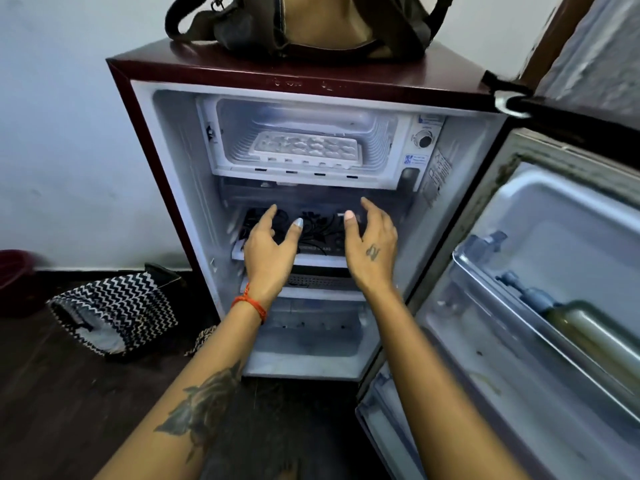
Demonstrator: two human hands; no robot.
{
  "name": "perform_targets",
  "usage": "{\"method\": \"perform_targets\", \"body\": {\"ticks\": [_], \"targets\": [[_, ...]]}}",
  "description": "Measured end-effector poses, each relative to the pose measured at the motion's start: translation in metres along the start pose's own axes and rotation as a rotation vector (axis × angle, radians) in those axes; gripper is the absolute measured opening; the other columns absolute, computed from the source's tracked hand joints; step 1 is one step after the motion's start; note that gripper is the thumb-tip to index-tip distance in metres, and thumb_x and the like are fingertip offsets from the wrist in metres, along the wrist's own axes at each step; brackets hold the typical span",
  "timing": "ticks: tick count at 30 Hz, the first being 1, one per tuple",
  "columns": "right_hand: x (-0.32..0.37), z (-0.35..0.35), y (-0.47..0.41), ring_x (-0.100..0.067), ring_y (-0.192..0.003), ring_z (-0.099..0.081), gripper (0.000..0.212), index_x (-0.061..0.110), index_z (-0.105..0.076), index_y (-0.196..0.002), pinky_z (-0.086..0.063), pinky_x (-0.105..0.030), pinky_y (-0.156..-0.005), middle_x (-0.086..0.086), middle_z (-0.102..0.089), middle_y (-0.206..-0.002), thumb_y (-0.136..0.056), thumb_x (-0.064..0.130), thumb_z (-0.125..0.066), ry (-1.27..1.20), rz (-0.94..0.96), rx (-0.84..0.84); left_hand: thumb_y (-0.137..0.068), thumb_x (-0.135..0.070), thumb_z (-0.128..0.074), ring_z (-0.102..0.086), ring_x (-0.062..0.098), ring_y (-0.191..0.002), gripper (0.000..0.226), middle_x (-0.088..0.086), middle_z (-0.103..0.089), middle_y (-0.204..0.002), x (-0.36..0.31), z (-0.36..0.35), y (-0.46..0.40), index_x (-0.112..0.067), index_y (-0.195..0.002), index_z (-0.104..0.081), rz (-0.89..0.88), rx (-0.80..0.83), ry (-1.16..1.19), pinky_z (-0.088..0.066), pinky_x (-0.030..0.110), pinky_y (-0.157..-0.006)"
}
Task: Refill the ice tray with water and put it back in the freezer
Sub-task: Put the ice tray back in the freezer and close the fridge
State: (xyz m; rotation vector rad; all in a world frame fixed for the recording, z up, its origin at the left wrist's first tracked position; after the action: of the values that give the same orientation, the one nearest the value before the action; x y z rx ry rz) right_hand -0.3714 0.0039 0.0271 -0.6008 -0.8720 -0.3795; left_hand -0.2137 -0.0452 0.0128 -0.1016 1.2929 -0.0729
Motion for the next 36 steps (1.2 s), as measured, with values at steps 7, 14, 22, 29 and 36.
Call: {"method": "perform_targets", "body": {"ticks": [7,14,22,29,36], "targets": [[0.001,0.028,0.075,-0.024,-0.135,-0.034,0.046,0.014,-0.042,-0.14,-0.027,-0.031,-0.107,-0.01,-0.041,-0.144,-0.098,0.033,-0.045,-0.023,-0.047,0.053,-0.089,-0.037,-0.06,-0.048,0.019,-0.127,0.06,0.003,-0.045,-0.144,0.004,0.006,0.08,-0.018,-0.142,-0.039,0.044,0.047,-0.016,-0.041,0.033,-0.103],[0.002,0.049,0.141,-0.024,-0.134,-0.035,0.046,0.016,-0.041,-0.141,-0.026,-0.026,-0.102,-0.008,-0.042,-0.143,-0.099,0.033,-0.044,-0.035,-0.074,0.052,-0.09,-0.036,-0.06,-0.047,0.02,-0.127,0.059,0.006,-0.047,-0.143,0.01,0.017,0.143,-0.019,-0.142,-0.039,0.067,0.098,-0.005,-0.041,0.035,-0.104],[0.007,0.061,0.209,-0.022,-0.135,-0.034,0.046,0.017,-0.04,-0.142,-0.027,-0.027,-0.105,-0.006,-0.041,-0.145,-0.099,0.034,-0.044,-0.003,-0.108,0.039,-0.089,-0.036,-0.059,-0.05,0.019,-0.124,0.058,0.007,-0.051,-0.138,0.011,0.039,0.197,-0.018,-0.141,-0.041,0.028,0.155,-0.048,-0.042,0.037,-0.104],[0.022,0.085,0.276,-0.021,-0.135,-0.034,0.046,0.018,-0.04,-0.142,-0.026,-0.032,-0.109,-0.005,-0.042,-0.144,-0.099,0.034,-0.043,-0.006,-0.146,-0.009,-0.09,-0.036,-0.059,-0.048,0.018,-0.126,0.057,0.002,-0.046,-0.143,0.005,0.064,0.254,-0.018,-0.141,-0.041,-0.017,0.231,-0.04,-0.041,0.032,-0.103],[0.015,0.121,0.344,-0.021,-0.135,-0.034,0.054,0.022,-0.036,-0.144,-0.027,-0.03,-0.107,-0.005,-0.04,-0.146,-0.096,0.047,-0.035,0.064,-0.188,-0.066,-0.09,-0.035,-0.06,-0.052,0.017,-0.123,0.057,0.003,-0.048,-0.142,0.002,0.059,0.313,-0.017,-0.141,-0.042,-0.05,0.336,-0.042,-0.04,0.022,-0.094]]}}
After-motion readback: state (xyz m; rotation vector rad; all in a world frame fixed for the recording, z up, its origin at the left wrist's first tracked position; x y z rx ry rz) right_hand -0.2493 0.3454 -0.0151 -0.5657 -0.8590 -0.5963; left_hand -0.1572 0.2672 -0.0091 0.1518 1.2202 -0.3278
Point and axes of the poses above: each hand's wrist, its own y-axis away from the middle knuckle, its own z-axis out of the back of the hand, x = y × z, the point moved 5 cm from there along -y, towards the middle knuckle
